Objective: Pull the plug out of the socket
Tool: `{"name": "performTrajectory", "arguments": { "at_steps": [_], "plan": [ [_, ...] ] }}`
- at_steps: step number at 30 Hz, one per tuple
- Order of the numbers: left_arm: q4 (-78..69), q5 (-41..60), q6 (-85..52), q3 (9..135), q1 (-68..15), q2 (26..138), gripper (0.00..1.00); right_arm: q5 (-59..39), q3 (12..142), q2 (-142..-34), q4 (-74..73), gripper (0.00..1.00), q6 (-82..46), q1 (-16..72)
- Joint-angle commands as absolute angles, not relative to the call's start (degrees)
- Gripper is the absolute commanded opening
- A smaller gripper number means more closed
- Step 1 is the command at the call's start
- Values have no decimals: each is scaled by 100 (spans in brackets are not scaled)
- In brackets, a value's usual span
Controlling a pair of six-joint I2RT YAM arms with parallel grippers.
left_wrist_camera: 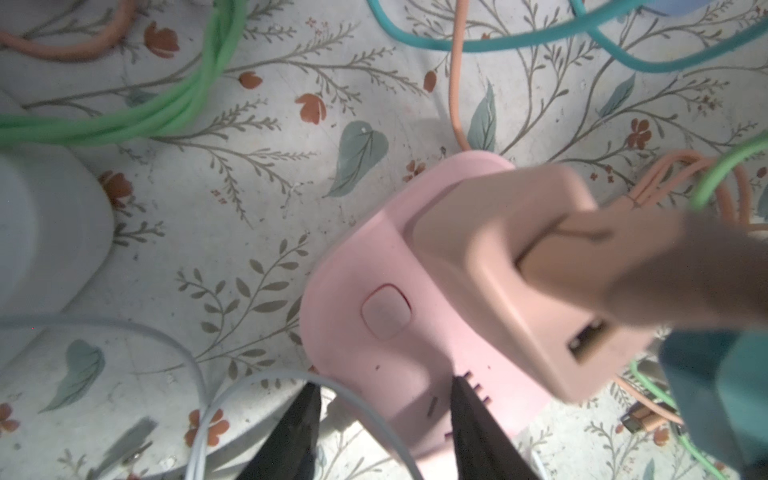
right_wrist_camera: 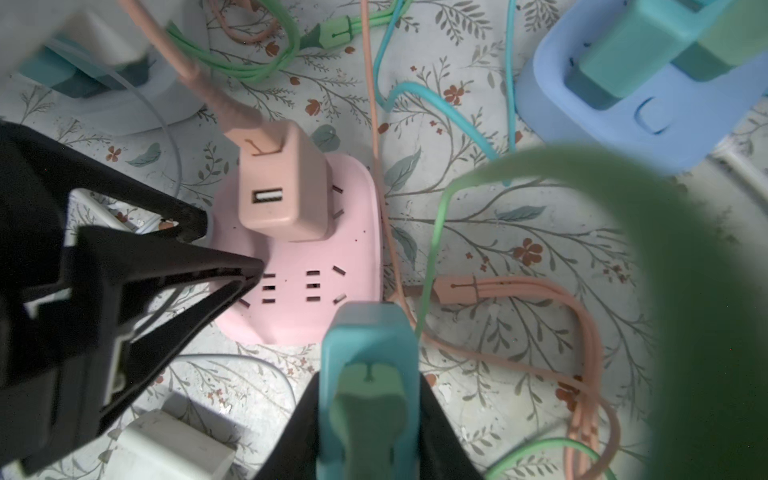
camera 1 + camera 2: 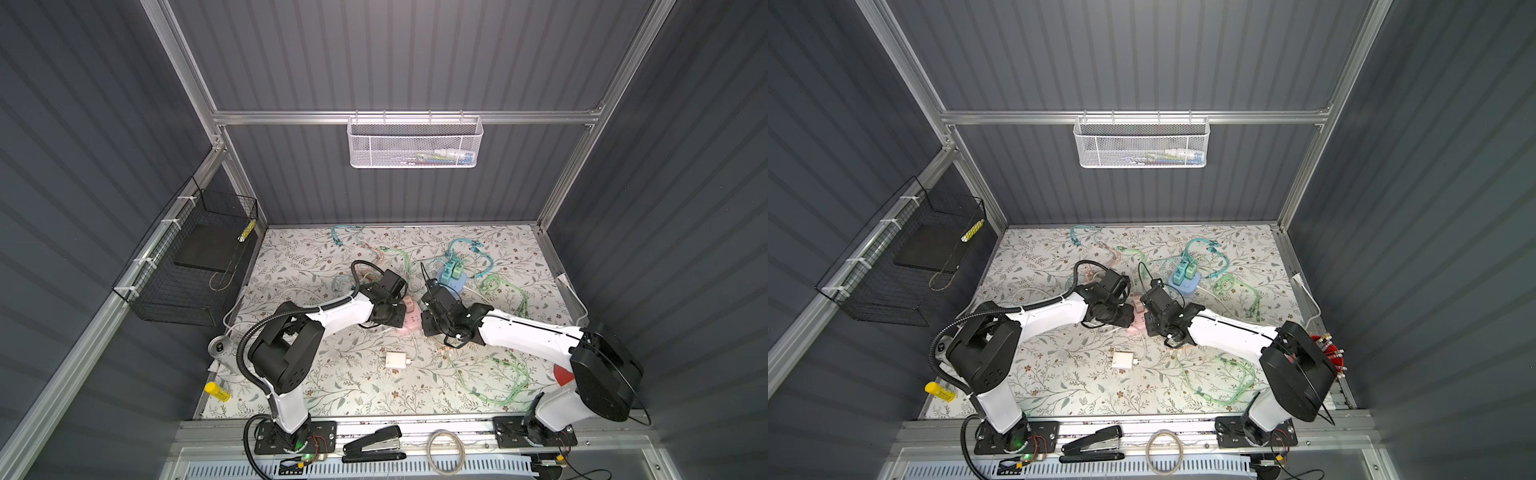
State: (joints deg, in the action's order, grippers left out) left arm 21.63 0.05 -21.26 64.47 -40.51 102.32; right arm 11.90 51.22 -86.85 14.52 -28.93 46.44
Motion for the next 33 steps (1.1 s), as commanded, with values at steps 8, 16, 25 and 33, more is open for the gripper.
{"name": "performTrajectory", "arguments": {
  "at_steps": [8, 16, 25, 33],
  "plan": [
    [2471, -181, -2130, 6187, -4027, 10180, 53, 391, 4386, -8089, 1044, 18, -3269, 4080],
    [2353, -115, -2076, 6212, -4025, 9965, 57, -90, 4055, -7919, 895, 22, -3414, 3785],
    [2304, -79, -2048, 6243, -4034, 9675, 64, -507, 3760, -7929, 641, 27, -3629, 3555],
    [2267, -86, -2045, 6222, -4029, 9406, 66, -733, 3554, -7862, 515, 33, -3760, 3348]
  ]
}}
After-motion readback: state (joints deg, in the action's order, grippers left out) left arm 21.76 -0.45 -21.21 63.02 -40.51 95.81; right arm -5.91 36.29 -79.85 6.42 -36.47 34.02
